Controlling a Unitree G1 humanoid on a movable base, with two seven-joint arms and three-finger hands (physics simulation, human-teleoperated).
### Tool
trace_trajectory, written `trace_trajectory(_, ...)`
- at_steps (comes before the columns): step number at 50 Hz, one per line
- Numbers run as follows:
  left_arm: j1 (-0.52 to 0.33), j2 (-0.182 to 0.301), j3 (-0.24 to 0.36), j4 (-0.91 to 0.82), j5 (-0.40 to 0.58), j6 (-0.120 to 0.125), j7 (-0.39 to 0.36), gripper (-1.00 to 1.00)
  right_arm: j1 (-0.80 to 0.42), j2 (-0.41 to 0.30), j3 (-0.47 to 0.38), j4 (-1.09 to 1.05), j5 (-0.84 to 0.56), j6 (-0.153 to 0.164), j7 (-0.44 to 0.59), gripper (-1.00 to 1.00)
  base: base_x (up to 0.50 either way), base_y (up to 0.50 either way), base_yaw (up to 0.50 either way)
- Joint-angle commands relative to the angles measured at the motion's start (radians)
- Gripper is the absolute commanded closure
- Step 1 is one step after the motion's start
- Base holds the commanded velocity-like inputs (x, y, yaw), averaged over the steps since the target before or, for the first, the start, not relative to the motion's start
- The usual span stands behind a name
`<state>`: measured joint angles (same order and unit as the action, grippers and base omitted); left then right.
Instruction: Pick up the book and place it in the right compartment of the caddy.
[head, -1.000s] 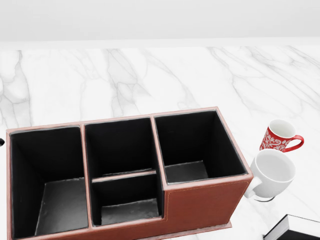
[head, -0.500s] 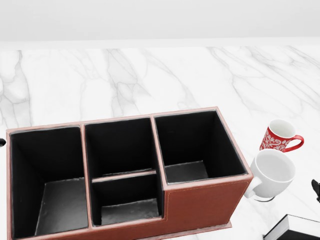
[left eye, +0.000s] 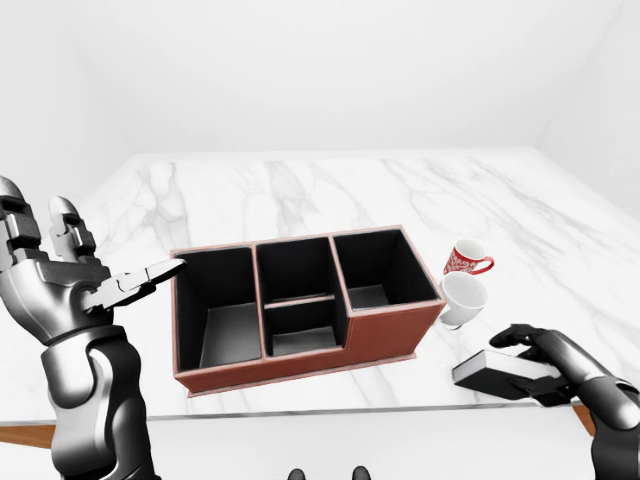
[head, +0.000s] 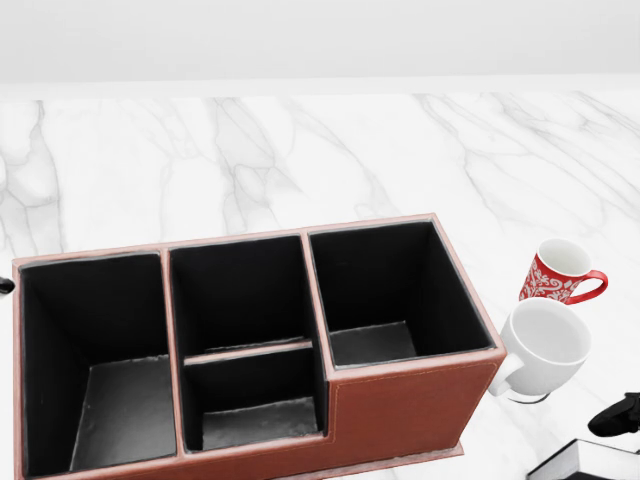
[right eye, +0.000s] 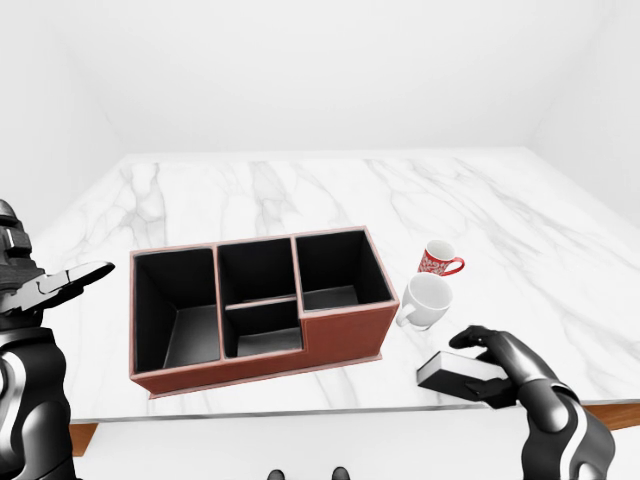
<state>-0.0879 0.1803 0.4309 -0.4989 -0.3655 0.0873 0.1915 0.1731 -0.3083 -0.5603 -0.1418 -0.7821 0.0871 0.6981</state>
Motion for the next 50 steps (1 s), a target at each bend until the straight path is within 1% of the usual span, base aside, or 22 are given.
trace_trajectory(1,0.001,-0.001,-0.002,-0.005,0.002,0.000,0.001,-1.00,0.022,0.038,0.029,0.089,0.002,0.000,0.000,1.00,0.00,0.00,0.00)
trace_trajectory(18,-0.002,0.000,0.000,-0.008,0.001,0.000,0.003,-1.00,0.031,0.050,0.035,0.069,-0.004,0.000,0.000,1.00,0.00,0.00,0.00)
trace_trajectory(26,-0.003,0.000,-0.001,-0.003,0.001,0.000,0.001,-1.00,0.016,0.051,0.011,-0.034,-0.021,0.000,0.000,1.00,0.00,0.00,0.00)
trace_trajectory(34,-0.003,0.001,-0.001,0.005,0.000,0.000,-0.001,-1.00,-0.017,0.030,-0.034,-0.202,-0.070,0.000,0.000,1.00,0.00,0.00,0.00)
trace_trajectory(39,-0.003,0.002,0.000,0.007,-0.001,0.000,-0.001,-1.00,-0.064,-0.004,-0.059,-0.298,-0.116,0.000,0.000,1.00,0.00,0.00,0.00)
trace_trajectory(48,-0.002,0.001,-0.001,0.001,0.000,0.000,0.000,-1.00,-0.120,-0.048,-0.085,-0.400,-0.165,0.000,0.000,1.00,0.00,0.00,0.00)
trace_trajectory(50,-0.002,0.001,-0.001,0.000,0.001,0.000,0.001,-1.00,-0.141,-0.067,-0.090,-0.430,-0.179,0.000,0.000,1.00,0.00,0.00,0.00)
